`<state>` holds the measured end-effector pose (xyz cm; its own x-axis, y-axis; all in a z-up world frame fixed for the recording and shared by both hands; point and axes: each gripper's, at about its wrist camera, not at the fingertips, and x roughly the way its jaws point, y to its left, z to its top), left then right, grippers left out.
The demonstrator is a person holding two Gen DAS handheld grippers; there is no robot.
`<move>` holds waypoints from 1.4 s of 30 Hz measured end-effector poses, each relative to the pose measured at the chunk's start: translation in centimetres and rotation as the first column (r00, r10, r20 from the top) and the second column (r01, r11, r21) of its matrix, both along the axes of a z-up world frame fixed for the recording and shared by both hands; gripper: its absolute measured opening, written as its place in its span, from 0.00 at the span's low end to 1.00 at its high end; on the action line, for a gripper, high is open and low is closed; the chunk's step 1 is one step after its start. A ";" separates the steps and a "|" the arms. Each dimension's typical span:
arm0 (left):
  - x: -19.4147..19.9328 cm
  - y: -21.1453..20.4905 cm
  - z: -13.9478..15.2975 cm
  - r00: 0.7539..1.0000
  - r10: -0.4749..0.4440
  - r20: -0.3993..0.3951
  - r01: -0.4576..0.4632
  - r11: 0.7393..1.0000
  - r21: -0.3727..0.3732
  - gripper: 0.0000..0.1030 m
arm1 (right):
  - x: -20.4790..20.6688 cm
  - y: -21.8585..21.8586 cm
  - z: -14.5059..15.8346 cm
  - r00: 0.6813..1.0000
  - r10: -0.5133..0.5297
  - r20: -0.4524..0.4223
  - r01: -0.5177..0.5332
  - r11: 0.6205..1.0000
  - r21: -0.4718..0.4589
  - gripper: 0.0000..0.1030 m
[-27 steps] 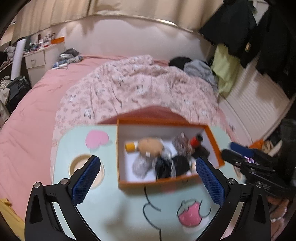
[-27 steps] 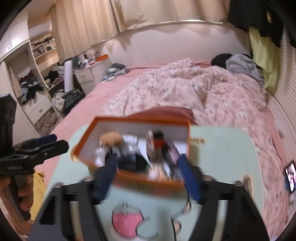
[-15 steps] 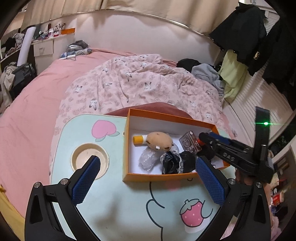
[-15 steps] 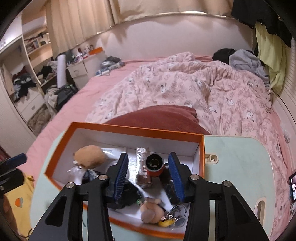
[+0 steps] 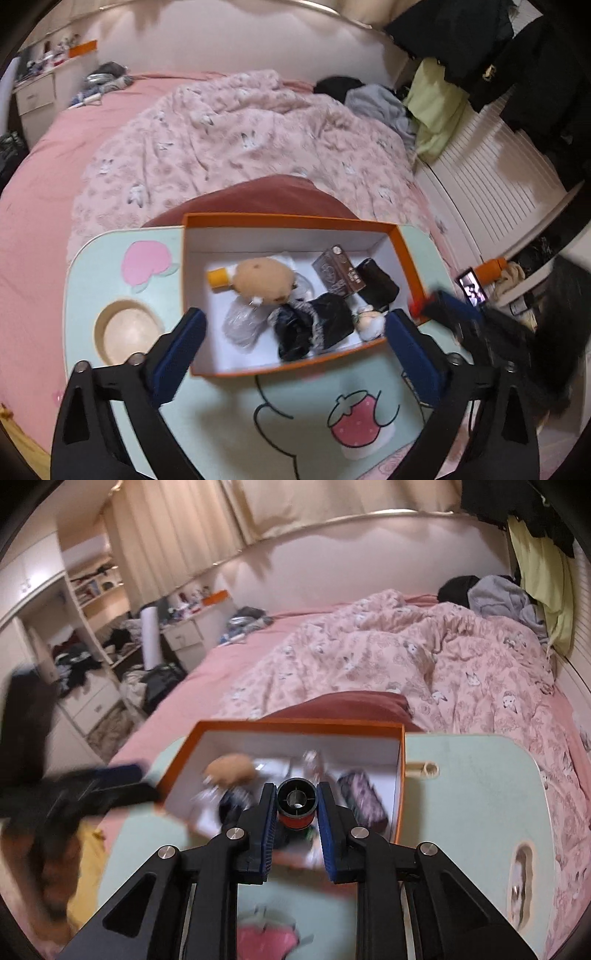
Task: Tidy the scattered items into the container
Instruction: 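Lift the tan plush with the left tool while the right tool lifts the tape roll, then set the plush on the table with the left tool while the right tool sets down the roll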
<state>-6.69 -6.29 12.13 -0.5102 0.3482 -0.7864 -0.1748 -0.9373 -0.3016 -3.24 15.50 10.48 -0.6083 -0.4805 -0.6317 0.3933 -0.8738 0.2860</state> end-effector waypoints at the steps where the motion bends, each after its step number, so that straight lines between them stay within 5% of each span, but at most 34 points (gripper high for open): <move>1: -0.7 0.4 -0.1 1.000 -0.006 0.009 0.006 1.000 -0.019 0.85 | 1.0 0.3 -0.3 1.000 0.008 0.010 -0.007 1.000 -0.010 0.20; 8: -4.5 3.2 -2.9 0.997 0.032 0.076 -0.013 0.972 -0.234 0.84 | 3.9 -0.2 -4.0 0.992 0.059 0.109 -0.055 0.998 -0.038 0.20; 12: -5.8 4.4 -4.6 0.991 -0.011 0.137 0.048 0.963 -0.267 0.83 | 4.2 -1.0 -4.7 0.991 0.075 0.109 -0.071 0.997 -0.035 0.20; 18: -6.2 4.8 -6.5 0.989 -0.019 0.145 0.076 0.915 -0.397 0.44 | 4.5 -1.8 -5.5 0.992 0.070 0.105 -0.070 0.998 0.000 0.20; 26: -4.1 2.1 -2.2 1.000 -0.010 0.004 0.011 0.965 -0.262 0.42 | 3.7 -1.5 -7.2 0.992 -0.002 0.129 -0.001 1.000 0.027 0.20; 32: 1.9 1.5 1.2 0.993 -0.102 -0.066 0.095 0.991 -0.098 0.42 | 3.8 -0.9 -7.6 0.991 -0.031 0.130 0.029 0.999 0.013 0.20; 36: 5.8 2.1 -0.5 0.988 -0.139 -0.063 0.136 0.990 -0.047 0.42 | 3.7 -1.1 -7.7 0.991 -0.039 0.131 0.035 0.999 0.027 0.21; 42: 8.7 2.4 -5.5 0.996 -0.031 -0.078 0.026 0.997 -0.072 0.42 | 3.6 -1.3 -8.5 0.987 -0.039 0.154 0.031 0.998 0.050 0.21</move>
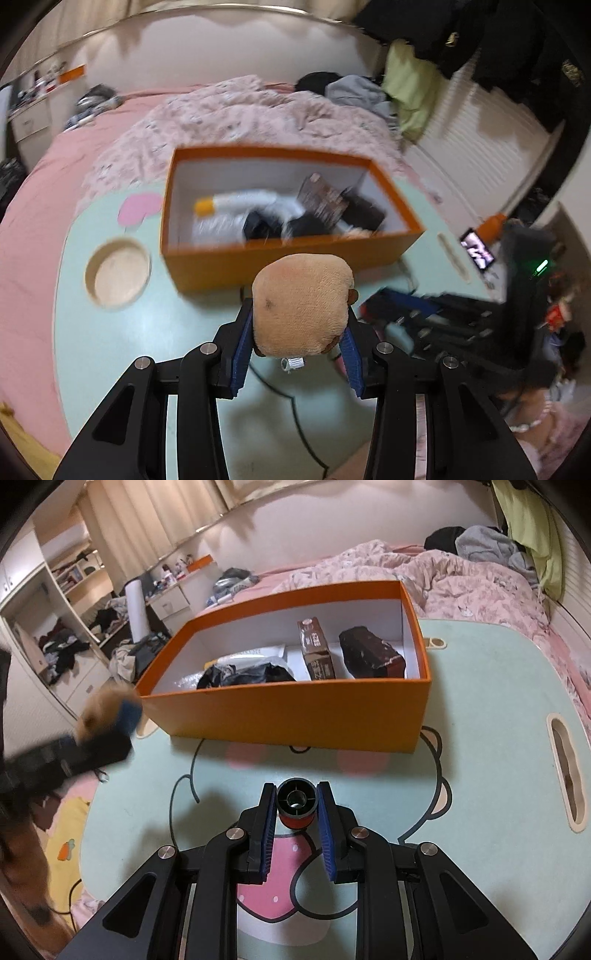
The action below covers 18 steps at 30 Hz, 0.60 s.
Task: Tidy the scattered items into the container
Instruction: 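Set the plush on the table with the left tool while the right tool sets down the roll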
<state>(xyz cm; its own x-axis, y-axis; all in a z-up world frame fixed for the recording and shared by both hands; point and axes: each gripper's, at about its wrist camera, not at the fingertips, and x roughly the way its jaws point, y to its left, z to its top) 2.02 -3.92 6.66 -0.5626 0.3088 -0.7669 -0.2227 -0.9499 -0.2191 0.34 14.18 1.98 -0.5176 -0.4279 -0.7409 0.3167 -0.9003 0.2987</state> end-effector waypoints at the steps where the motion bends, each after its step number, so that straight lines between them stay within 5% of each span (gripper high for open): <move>1: 0.0 0.1 -0.8 1.000 0.004 0.010 -0.004 1.000 -0.001 0.42 | 0.0 -0.1 0.0 1.000 -0.003 -0.003 0.003 1.000 0.009 0.21; 10: 0.3 2.0 -4.8 0.991 0.115 -0.063 -0.127 0.961 -0.244 0.43 | 0.2 -1.1 -0.9 1.000 0.002 -0.026 0.001 0.994 0.109 0.23; 18: 0.3 2.2 -4.3 0.992 0.099 -0.073 -0.112 0.973 -0.203 0.54 | 0.2 -1.1 -0.9 1.000 0.011 -0.025 -0.009 0.995 0.103 0.29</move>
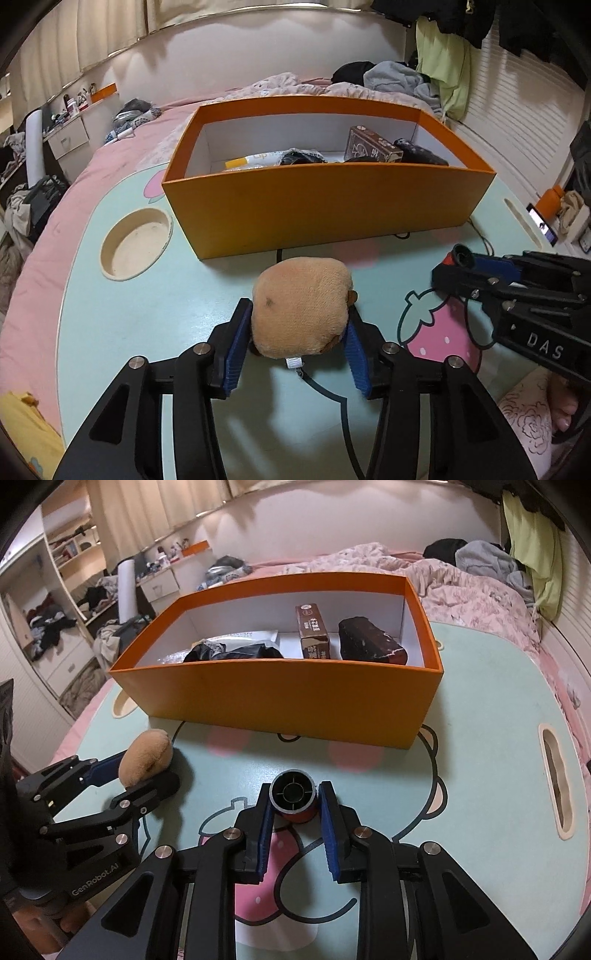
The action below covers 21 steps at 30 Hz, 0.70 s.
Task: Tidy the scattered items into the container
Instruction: 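Set the plush on the table with the left tool while the right tool sets down the roll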
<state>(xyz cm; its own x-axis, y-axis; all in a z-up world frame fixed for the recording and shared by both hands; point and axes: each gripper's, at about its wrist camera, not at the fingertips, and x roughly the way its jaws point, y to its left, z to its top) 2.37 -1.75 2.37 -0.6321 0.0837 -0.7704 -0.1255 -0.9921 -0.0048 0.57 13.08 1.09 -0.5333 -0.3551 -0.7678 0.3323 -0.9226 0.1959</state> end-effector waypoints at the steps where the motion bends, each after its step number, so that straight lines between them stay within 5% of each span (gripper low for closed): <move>1: 0.1 -0.2 0.1 1.000 0.000 -0.006 0.000 1.000 0.013 0.60 | 0.0 -0.1 0.0 1.000 0.010 0.000 -0.010 1.000 -0.007 0.33; 3: 0.5 -0.6 0.4 0.999 0.007 -0.032 -0.006 0.999 0.037 0.65 | 0.2 -0.3 0.1 1.000 0.010 -0.011 -0.010 1.000 0.008 0.57; 9: 1.6 -2.0 1.8 0.993 0.034 -0.117 -0.024 0.996 0.085 0.72 | 1.4 -0.2 1.7 0.992 -0.006 -0.126 0.007 1.000 0.012 0.72; 13: 2.0 -2.9 2.1 0.989 0.055 -0.136 -0.042 0.994 0.103 0.72 | 1.6 0.6 2.2 0.988 -0.025 -0.152 0.021 0.999 -0.030 0.72; 21: 3.0 -5.0 4.3 0.974 0.094 -0.207 -0.054 0.980 0.190 0.72 | 1.2 6.0 4.6 0.967 -0.178 -0.182 0.108 0.934 -0.342 0.72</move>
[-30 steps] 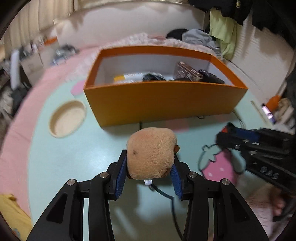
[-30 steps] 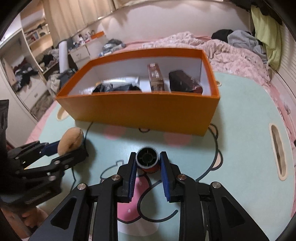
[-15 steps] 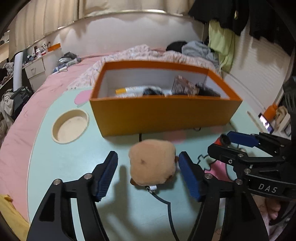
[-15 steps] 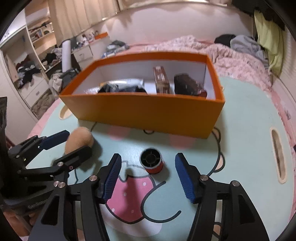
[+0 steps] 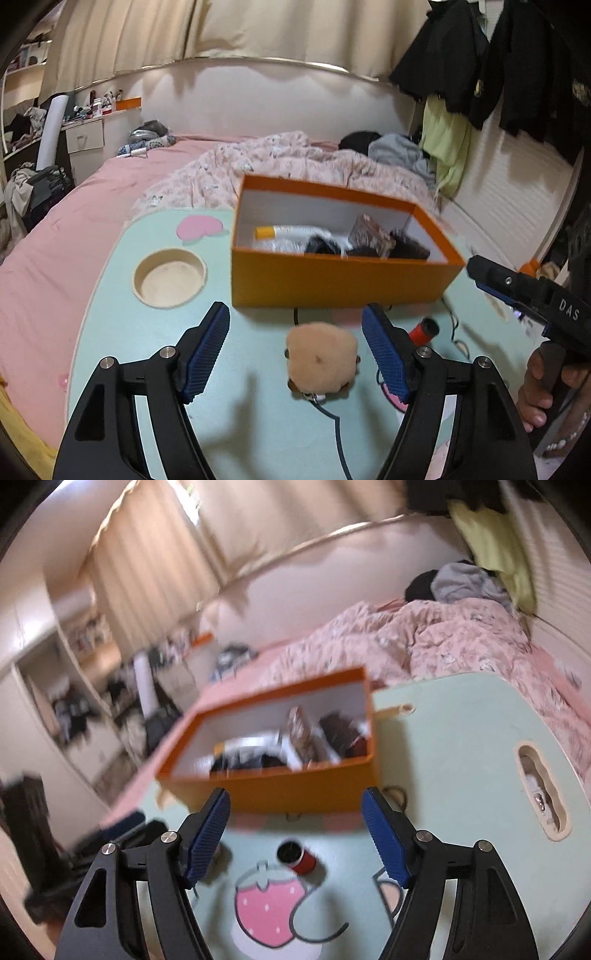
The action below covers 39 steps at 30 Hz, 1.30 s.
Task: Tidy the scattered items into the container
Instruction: 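Set the plush on the table with the left tool while the right tool sets down the roll, then grasp the brown printed box inside the orange box with the right tool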
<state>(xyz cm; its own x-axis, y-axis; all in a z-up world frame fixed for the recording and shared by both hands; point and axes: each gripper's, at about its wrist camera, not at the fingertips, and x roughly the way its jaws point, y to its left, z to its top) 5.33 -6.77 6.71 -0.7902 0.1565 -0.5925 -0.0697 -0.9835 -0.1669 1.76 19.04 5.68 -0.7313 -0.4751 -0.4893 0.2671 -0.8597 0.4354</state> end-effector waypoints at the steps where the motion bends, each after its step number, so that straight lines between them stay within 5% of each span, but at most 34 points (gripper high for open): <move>1: -0.1 -0.2 0.3 1.000 0.004 -0.004 -0.004 1.000 0.005 0.72 | -0.2 0.3 0.2 1.000 -0.004 0.002 0.004 1.000 -0.011 0.72; 4: -0.3 -0.7 1.2 1.000 0.007 -0.019 -0.007 1.000 0.011 0.72 | -0.6 0.6 1.1 1.000 0.002 -0.005 -0.002 1.000 -0.006 0.69; 11: -0.2 -1.1 1.6 1.000 0.012 -0.028 -0.011 0.999 0.035 0.72 | -4.0 -2.3 4.7 0.996 0.085 0.018 -0.086 0.989 0.124 0.44; 15: -0.1 -1.0 1.2 1.000 0.001 -0.022 0.000 0.999 0.039 0.72 | -9.3 -6.0 4.9 0.980 0.153 0.124 -0.176 0.963 0.205 0.16; 17: 0.0 -1.1 1.1 1.000 0.002 -0.019 -0.002 0.999 0.034 0.72 | -11.7 -7.5 4.1 0.965 0.171 0.199 -0.216 0.948 0.232 0.11; 25: 0.2 -2.8 1.5 0.999 0.019 -0.034 -0.015 0.995 0.097 0.72 | -14.5 -9.8 1.1 0.941 0.119 0.316 -0.235 0.902 0.363 0.15; 31: -0.2 -2.7 1.5 1.000 0.017 -0.024 -0.015 0.996 0.085 0.72 | -15.0 -10.1 1.1 0.944 0.114 0.308 -0.242 0.875 0.419 0.15; 36: -0.1 -2.2 1.3 1.000 0.000 -0.018 0.001 0.997 0.081 0.72 | -16.1 -9.4 0.6 0.931 0.095 0.354 -0.237 0.892 0.385 0.47; 39: 0.0 -2.1 1.4 1.000 -0.006 -0.020 0.007 0.998 0.065 0.72 | -16.5 -9.6 -0.2 0.921 0.100 0.376 -0.255 0.885 0.390 0.47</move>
